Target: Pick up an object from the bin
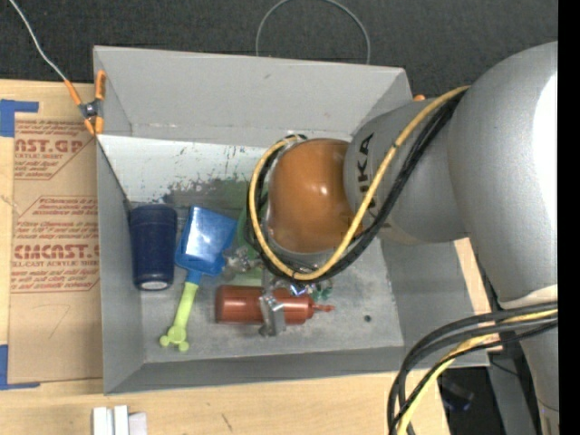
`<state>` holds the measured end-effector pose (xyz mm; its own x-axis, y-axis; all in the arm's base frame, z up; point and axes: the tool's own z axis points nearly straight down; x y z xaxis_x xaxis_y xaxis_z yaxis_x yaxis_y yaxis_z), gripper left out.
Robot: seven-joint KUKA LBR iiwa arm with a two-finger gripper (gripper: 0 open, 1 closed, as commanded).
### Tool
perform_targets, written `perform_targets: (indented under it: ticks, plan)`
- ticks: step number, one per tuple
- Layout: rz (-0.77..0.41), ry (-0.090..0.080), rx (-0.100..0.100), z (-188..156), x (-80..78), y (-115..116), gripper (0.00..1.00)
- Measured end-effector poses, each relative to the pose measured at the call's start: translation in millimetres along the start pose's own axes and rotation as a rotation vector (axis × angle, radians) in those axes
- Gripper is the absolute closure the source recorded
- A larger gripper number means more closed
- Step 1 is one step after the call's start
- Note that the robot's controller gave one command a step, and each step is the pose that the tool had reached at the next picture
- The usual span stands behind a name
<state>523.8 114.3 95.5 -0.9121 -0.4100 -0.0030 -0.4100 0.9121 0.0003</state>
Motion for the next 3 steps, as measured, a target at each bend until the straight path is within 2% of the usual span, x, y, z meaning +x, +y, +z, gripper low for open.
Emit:
perform_targets:
  ticks: [1,2,3]
  plan:
    - [-0.105,-0.004,-0.002,26,25.1,10,1.0]
    - [-0.105,-0.004,-0.002,26,25.1,10,1.0]
    - [-0.114,-0.001,-0.003,9,23.6,6,1.0]
